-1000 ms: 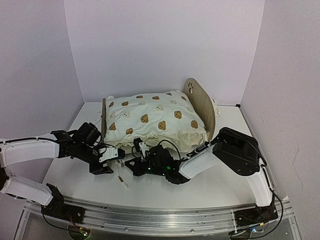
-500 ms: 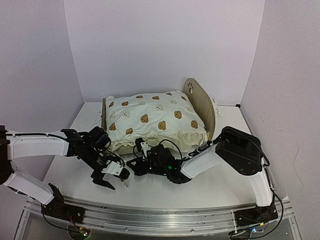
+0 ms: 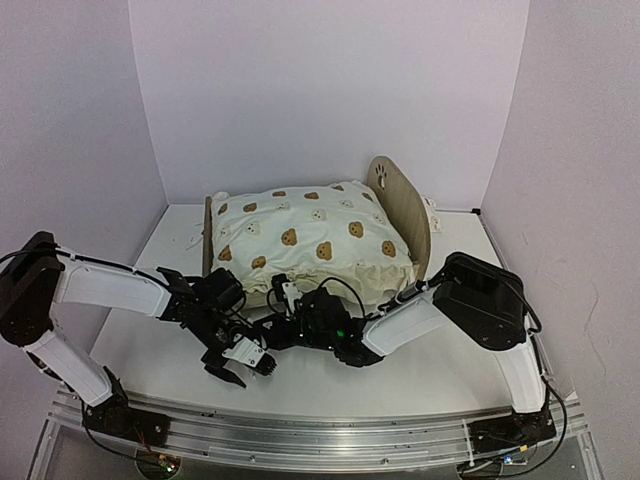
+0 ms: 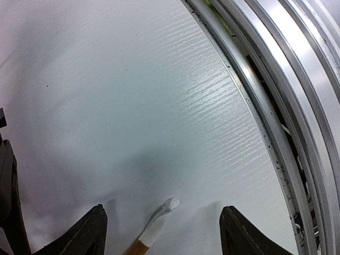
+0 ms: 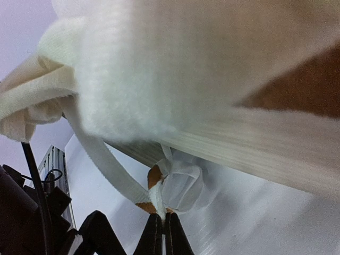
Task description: Set up the pet bed
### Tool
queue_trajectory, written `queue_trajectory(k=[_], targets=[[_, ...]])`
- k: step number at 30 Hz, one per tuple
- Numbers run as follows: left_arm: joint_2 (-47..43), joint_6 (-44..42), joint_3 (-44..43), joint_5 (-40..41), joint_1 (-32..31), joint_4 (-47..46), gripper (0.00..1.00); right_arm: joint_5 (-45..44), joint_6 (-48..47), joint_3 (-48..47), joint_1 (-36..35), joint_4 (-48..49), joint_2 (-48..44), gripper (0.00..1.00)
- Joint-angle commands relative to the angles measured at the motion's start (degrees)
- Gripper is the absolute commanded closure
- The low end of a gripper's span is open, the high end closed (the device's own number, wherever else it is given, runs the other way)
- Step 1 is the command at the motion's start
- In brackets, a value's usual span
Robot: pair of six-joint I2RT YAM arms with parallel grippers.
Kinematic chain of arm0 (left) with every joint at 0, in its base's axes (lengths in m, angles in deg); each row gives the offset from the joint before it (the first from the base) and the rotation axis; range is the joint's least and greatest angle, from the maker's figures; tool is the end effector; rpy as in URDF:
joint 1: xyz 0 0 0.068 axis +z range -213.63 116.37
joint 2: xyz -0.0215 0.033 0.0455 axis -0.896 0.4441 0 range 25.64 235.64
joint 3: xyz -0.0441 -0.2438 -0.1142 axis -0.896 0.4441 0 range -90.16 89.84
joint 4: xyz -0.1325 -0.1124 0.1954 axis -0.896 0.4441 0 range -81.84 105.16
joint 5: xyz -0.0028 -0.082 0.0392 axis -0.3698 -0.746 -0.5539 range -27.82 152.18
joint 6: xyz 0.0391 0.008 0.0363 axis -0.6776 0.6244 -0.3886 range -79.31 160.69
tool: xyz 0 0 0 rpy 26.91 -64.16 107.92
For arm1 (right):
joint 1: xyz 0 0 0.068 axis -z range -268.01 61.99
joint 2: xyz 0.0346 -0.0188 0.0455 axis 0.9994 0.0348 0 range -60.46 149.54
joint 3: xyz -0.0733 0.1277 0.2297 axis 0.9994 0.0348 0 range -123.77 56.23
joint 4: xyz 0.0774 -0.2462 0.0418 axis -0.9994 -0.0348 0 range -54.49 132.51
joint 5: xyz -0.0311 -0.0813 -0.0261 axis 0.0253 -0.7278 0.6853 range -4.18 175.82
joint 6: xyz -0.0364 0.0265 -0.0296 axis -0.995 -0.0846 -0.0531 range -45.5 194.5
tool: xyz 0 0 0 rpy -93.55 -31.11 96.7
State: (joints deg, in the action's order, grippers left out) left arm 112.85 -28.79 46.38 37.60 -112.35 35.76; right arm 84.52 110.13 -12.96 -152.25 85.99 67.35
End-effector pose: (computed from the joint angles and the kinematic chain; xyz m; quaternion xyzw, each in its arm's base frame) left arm 0.1603 -0.2048 0.1502 0.8450 0.4656 -0.1780 0.1935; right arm 0.2034 0.4196 0.1156 -0.1895 0.7712 0.4593 0.3981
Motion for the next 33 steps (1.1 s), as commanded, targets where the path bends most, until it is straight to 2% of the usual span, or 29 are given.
queue_trajectory(k=[1, 5, 10, 12, 15, 17, 19, 21, 26, 28, 33], targets=[[2.39, -3.93, 0.88, 0.37, -1.59, -2.08, 0.27, 0.48, -0.01, -0.29, 0.03, 0.66, -2.27, 1.0], [5.45, -3.36, 0.33, 3.82, -1.82, -2.25, 0.44, 0.51, -0.32, -0.13, 0.05, 0.64, -2.47, 1.0], [6.98, -5.11, 2.45, 7.85, -1.8, -2.78, 0.57, 0.66, -1.07, -0.07, 0.07, 0.65, -2.74, 1.0], [7.27, -5.11, 2.96, 8.44, -1.81, -3.03, 0.68, 0.69, -1.25, -0.23, 0.06, 0.64, -2.72, 1.0], [6.88, -4.15, 2.79, 7.85, -1.82, -2.51, 0.91, 0.71, -1.35, -0.25, 0.07, 0.64, -2.73, 1.0], [6.28, -2.85, 2.49, 8.56, -1.82, -2.52, 0.99, 0.61, -1.61, -0.12, 0.06, 0.56, -2.99, 1.0], [5.08, -0.13, 0.78, 9.63, -1.64, -1.08, 1.0, 0.24, -2.24, 0.33, 0.09, 0.28, -3.8, 1.0], [2.88, 2.6, -3.21, 7.36, -0.11, 4.86, 1.0, -0.51, -3.29, 0.79, 0.07, -0.84, -5.2, 1.0], [-4.44, 6.78, -12.78, -1.72, 9.28, 19.72, 1.0, -2.25, -10.26, -0.34, 0.0, -8.38, -11.08, 1.0], [-8.0, 6.25, -12.52, -0.86, 12.57, 22.87, 1.0, -2.09, -14.12, -2.07, 0.0, -12.0, -13.07, 1.0], [-17.34, 3.0, -4.09, 4.54, 16.21, 27.54, 1.0, -1.99, -23.79, -9.65, 0.3, -20.9, -16.28, 1.0]])
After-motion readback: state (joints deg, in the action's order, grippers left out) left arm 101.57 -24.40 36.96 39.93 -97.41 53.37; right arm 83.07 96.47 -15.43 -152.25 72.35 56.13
